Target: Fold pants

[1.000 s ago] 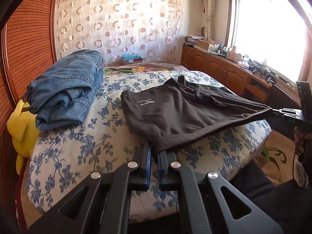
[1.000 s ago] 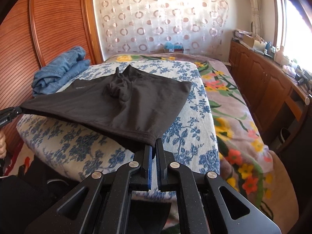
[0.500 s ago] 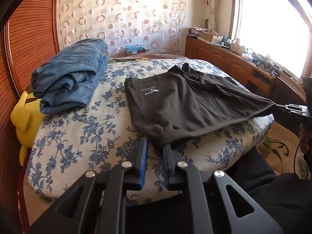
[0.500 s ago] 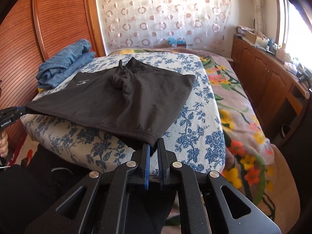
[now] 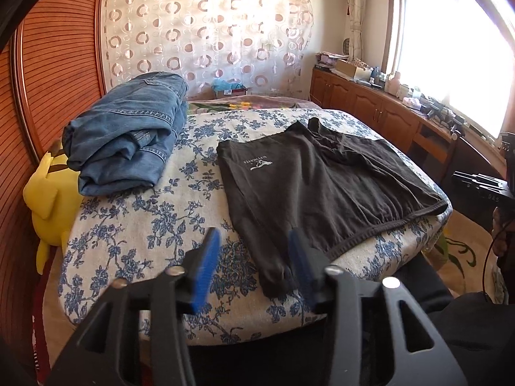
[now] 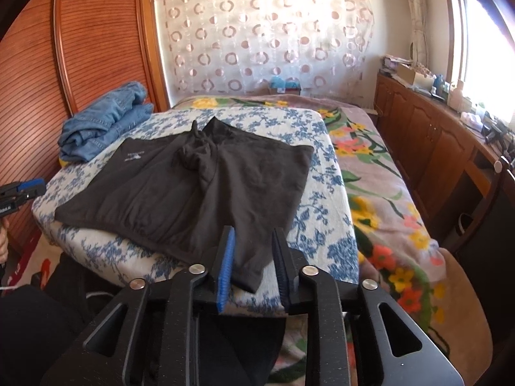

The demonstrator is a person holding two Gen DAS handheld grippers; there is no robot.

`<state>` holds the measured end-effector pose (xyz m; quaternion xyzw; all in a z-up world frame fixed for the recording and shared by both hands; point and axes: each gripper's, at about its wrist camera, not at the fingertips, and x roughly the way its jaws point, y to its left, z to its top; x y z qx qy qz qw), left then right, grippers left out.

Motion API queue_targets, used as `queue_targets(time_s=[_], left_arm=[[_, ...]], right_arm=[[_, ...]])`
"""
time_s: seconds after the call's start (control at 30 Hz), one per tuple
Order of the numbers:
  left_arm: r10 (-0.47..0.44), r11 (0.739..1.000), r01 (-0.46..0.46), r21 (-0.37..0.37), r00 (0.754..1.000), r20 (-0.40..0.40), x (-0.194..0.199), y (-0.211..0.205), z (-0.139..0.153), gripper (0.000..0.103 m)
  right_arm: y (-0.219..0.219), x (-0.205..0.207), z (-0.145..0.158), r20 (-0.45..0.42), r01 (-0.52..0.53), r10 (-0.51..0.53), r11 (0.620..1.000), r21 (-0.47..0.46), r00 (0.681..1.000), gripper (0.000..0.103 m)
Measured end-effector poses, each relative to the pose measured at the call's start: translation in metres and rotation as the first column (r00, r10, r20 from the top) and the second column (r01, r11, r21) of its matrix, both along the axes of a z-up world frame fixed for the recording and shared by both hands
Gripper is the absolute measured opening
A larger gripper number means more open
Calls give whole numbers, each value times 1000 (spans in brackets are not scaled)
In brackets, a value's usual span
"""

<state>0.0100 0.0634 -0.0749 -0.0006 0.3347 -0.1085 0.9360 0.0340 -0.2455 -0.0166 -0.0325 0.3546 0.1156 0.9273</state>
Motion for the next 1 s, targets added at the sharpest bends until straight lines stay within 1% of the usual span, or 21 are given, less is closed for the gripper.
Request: queue_targets(time_s=[0.07, 0.13, 0.23, 0.3, 0.43, 0.5, 0.57, 0.63, 0.83, 0.9, 0.97, 1.0], left_arm=[[7, 1000, -7, -12, 1000, 3, 5, 1, 0, 56], [11, 1000, -11, -27, 1000, 5, 10, 2, -1, 63], [8, 1000, -8, -21, 1000, 4, 20, 1, -1, 66], [1, 1000, -1, 9, 1000, 3, 28, -3, -3, 66], [6, 999, -7, 47, 1000, 12, 42, -7, -6, 66], [3, 999, -3, 54, 1000, 9, 51, -8, -7, 66], [3, 998, -3, 62, 1000, 12, 60, -9, -8, 66], [-7, 997, 6, 72, 1000, 11, 71, -11, -9, 66], [-29, 998, 30, 54, 1000, -13, 99, -13, -11, 66], [-31, 998, 32, 59, 999, -27, 110, -14, -14, 65], [-42, 997, 44, 60, 998, -42, 120, -14, -18, 58], [-46, 997, 49, 57, 997, -56, 127, -14, -21, 56]], right_arm=[[2, 5, -3, 6, -3, 3, 1000, 5, 1000, 31], [4, 12, -8, 5, -6, 6, 1000, 11, 1000, 32], [7, 22, -17, -4, -7, 7, 1000, 16, 1000, 32], [8, 29, -23, -8, -5, 6, 1000, 15, 1000, 32], [10, 41, -30, -6, -5, 5, 1000, 11, 1000, 34], [12, 49, -32, 0, -7, 7, 1000, 6, 1000, 40], [15, 57, -35, 3, -6, 6, 1000, -4, 1000, 44], [18, 65, -38, 5, -10, 10, 1000, -11, 1000, 46], [25, 84, -50, -19, -21, 20, 999, -31, 1000, 47], [28, 87, -54, -26, -25, 24, 999, -35, 999, 48], [31, 89, -60, -40, -26, 24, 999, -47, 999, 48], [32, 90, -62, -47, -24, 21, 998, -59, 999, 50]])
